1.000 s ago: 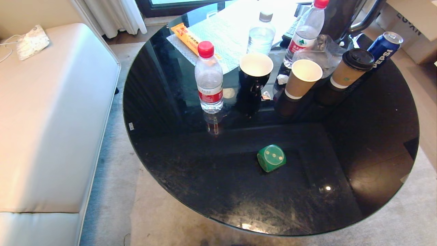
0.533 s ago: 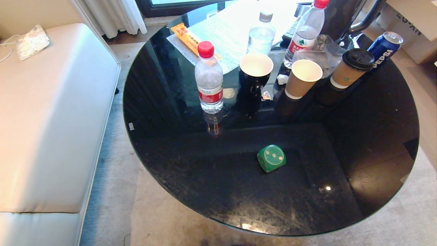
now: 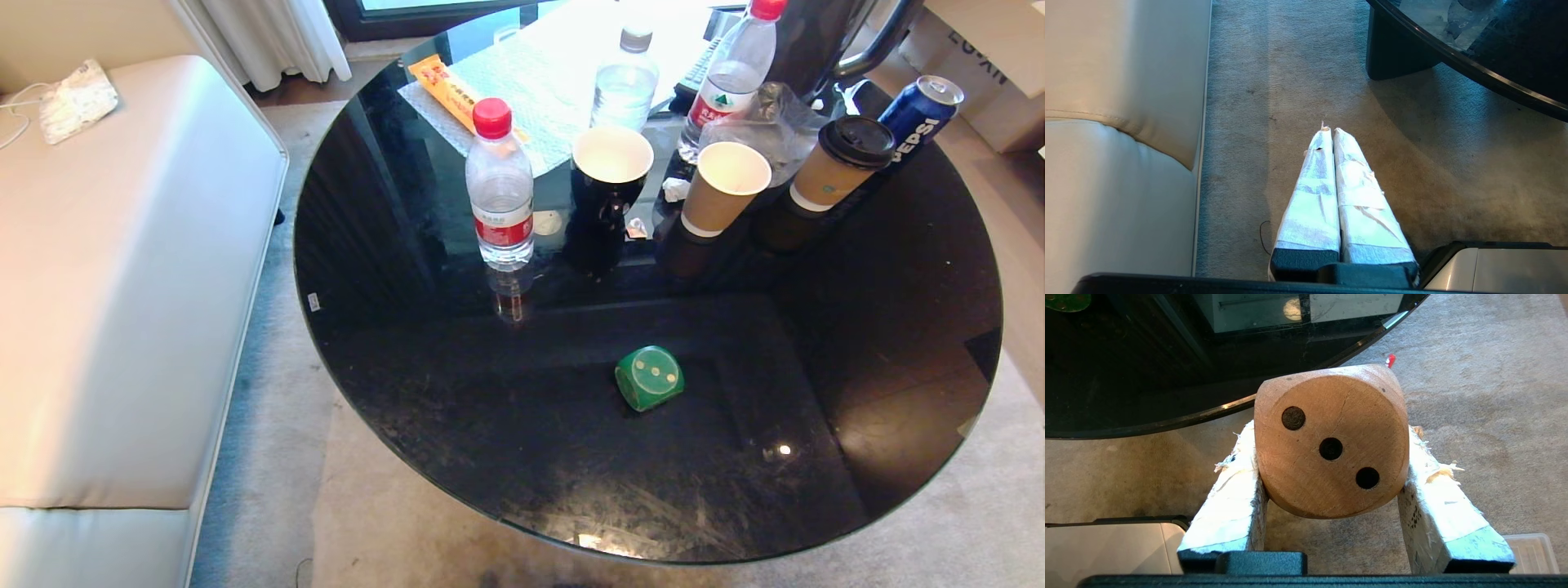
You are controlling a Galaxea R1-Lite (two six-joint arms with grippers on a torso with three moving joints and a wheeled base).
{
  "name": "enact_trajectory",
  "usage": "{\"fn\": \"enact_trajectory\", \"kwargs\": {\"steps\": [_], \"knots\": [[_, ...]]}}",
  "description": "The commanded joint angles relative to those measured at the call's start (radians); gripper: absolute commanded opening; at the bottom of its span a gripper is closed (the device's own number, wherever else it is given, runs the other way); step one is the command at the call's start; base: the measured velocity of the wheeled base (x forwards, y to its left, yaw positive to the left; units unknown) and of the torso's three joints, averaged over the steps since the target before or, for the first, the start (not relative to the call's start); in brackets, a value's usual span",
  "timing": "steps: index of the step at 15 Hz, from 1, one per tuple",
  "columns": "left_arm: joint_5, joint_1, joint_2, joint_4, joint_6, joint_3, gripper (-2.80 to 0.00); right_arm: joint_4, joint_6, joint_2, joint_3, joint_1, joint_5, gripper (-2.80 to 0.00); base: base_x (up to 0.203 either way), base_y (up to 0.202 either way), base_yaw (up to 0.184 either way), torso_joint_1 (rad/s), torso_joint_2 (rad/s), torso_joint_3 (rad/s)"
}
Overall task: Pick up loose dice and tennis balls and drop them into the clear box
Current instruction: Put the toys in the box
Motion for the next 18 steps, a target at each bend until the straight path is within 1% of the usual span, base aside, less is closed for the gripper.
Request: {"fn": "enact_trajectory", "kwargs": {"steps": [1,5,18], "knots": [[0.000,0.000,0.000,0.000,0.000,0.000,-2.80,0.000,0.000,0.000,0.000,0.000,0.000,-2.80,0.000,0.000,0.000,0.000,0.00,0.000],[0.000,0.000,0.000,0.000,-0.001,0.000,-2.80,0.000,0.000,-0.001,0.000,0.000,0.000,-2.80,-0.023,0.000,0.001,0.001,0.00,0.001],[0.002,0.000,0.000,0.000,-0.004,0.000,-2.80,0.000,0.000,0.000,0.000,0.000,0.000,-2.80,-0.183,0.000,-0.002,0.002,0.00,0.003]]}}
